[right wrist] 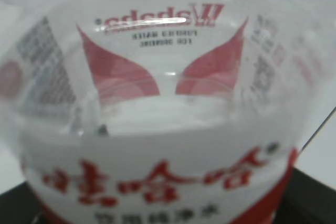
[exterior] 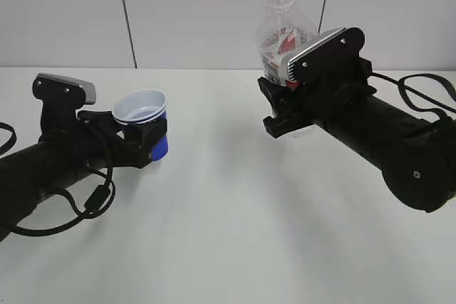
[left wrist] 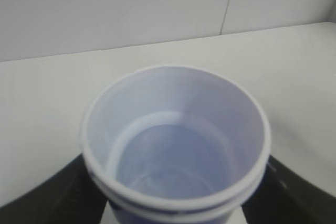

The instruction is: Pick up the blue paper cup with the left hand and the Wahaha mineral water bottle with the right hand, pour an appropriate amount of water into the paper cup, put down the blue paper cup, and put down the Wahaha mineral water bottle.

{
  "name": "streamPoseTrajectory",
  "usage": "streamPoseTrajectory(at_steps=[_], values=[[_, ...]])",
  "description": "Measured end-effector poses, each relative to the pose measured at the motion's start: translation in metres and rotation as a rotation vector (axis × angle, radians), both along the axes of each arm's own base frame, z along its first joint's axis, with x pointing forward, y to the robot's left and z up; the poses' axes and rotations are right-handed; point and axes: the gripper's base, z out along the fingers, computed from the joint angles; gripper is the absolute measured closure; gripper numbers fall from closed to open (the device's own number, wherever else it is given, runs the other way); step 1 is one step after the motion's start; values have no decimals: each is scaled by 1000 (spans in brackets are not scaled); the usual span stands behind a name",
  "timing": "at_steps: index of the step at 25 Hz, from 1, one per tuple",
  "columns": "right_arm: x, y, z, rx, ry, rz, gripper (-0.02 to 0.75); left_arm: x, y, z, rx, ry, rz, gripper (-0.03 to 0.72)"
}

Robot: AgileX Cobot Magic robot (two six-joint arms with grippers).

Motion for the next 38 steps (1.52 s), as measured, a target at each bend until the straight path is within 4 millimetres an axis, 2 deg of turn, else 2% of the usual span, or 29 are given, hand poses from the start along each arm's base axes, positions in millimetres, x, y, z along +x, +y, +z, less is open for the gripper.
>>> streamPoseTrajectory(at_steps=[7, 11, 20, 38], values=[[2, 1, -17, 20, 63, -6, 235, 14, 19, -28, 48, -6, 91, 153], [3, 1, -22, 24, 80, -8, 235, 28, 19, -40, 54, -4, 107, 153], [3, 1, -22, 42, 83, -12, 235, 57, 9, -48, 47, -46, 113, 153], [3, 1, -22, 55, 89, -14, 235, 56, 9, -53, 78, -4, 105, 92]])
